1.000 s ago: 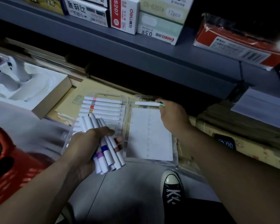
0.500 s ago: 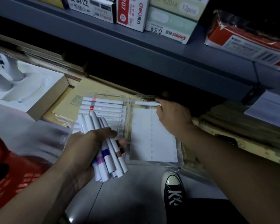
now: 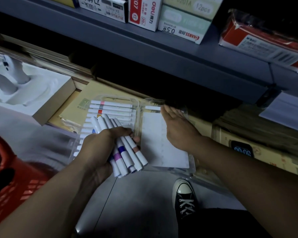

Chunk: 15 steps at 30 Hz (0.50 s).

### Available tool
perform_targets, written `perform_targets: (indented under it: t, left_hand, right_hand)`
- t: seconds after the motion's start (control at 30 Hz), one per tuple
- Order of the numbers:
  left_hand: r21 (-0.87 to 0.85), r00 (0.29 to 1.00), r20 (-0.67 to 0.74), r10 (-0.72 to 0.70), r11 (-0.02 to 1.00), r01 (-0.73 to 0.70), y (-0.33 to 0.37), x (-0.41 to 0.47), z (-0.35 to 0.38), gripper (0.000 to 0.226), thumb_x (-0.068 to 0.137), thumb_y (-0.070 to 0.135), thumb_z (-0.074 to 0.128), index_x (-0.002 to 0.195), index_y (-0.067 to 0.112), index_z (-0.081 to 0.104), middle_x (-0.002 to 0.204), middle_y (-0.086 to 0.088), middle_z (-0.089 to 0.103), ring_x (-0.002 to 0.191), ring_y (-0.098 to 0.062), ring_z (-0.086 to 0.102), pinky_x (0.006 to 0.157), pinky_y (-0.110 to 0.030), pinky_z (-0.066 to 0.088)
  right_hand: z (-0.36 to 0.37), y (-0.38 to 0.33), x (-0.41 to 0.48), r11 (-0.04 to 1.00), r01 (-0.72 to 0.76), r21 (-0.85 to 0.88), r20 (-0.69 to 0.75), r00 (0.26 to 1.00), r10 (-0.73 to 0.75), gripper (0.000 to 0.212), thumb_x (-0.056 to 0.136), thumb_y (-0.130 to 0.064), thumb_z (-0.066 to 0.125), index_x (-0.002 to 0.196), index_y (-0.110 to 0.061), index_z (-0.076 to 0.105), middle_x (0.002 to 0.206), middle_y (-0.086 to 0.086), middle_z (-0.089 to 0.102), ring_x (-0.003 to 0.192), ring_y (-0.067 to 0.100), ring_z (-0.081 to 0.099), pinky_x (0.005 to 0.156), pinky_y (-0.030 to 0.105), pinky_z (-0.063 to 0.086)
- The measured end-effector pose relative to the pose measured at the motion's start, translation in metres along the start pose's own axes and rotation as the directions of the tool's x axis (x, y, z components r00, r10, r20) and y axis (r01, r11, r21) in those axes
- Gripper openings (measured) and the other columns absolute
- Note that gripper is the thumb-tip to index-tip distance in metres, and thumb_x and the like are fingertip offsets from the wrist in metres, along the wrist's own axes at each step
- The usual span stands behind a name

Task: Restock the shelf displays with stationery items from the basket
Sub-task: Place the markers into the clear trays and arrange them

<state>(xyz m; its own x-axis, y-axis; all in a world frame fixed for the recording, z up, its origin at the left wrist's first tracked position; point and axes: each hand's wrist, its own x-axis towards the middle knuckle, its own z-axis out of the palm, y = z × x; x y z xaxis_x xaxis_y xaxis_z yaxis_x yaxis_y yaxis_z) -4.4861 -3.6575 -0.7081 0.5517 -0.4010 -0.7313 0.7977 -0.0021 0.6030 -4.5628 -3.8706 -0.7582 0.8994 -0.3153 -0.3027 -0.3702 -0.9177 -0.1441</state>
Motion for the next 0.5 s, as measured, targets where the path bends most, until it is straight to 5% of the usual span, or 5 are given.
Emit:
perform_targets:
  t: [0.1,0.17,0.23,0.37,0.5]
  left_hand:
    - [-0.011,1.000,-0.020,0.003,1.000,-0.003,0.001,0.006,0.006,0.021,0.086,0.004,0.070,0.106,0.001,0.064,0.088,-0.022,0.070,0.082,-0.037,0.072,0.064,-0.046,0.063]
    - [-0.003,0.999,-0.045,0.005,1.000,-0.005,0.000,0.009,0.009,0.019,0.084,0.008,0.072,0.101,0.005,0.064,0.093,-0.020,0.068,0.089,-0.039,0.070,0.080,-0.055,0.062]
    - [-0.006,0.999,-0.042,-0.004,1.000,0.004,-0.002,0.012,0.014,0.019,0.084,0.010,0.072,0.101,0.006,0.065,0.095,-0.020,0.069,0.085,-0.036,0.071,0.078,-0.053,0.062]
    - [-0.009,0.998,-0.063,-0.007,1.000,0.006,-0.009,0.017,0.023,0.022,0.084,0.006,0.070,0.105,0.002,0.069,0.092,-0.021,0.073,0.067,-0.031,0.070,0.061,-0.040,0.062]
    - [-0.011,0.997,-0.076,-0.021,1.000,0.020,-0.010,0.016,0.025,0.023,0.088,0.006,0.070,0.109,-0.004,0.067,0.085,-0.020,0.075,0.062,-0.030,0.072,0.054,-0.041,0.061]
  right_hand:
    - [-0.009,-0.018,-0.009,0.975,0.067,0.213,-0.172,0.985,-0.030,0.051,0.098,-0.004,0.043,0.149,-0.004,0.042,0.160,0.013,0.032,0.146,0.029,0.032,0.122,0.041,0.027]
    - [-0.014,-0.040,-0.018,0.888,0.134,0.440,-0.316,0.949,0.014,0.026,0.097,-0.018,0.050,0.109,-0.003,0.069,0.113,0.014,0.066,0.104,0.029,0.062,0.090,0.045,0.051]
    - [-0.023,-0.058,-0.028,0.743,0.101,0.662,-0.224,0.972,0.067,0.038,0.098,-0.035,0.053,0.087,-0.001,0.067,0.080,0.015,0.067,0.076,0.030,0.065,0.072,0.048,0.054]
    - [-0.037,-0.064,-0.039,0.573,-0.032,0.819,0.062,0.998,-0.033,0.018,0.093,-0.028,0.071,0.098,-0.011,0.072,0.077,-0.004,0.072,0.071,0.007,0.066,0.069,0.025,0.051]
    - [-0.041,-0.044,-0.037,0.425,-0.182,0.887,0.245,0.964,-0.098,0.033,0.084,-0.005,0.079,0.116,-0.006,0.069,0.099,0.007,0.077,0.082,0.012,0.069,0.072,0.025,0.054]
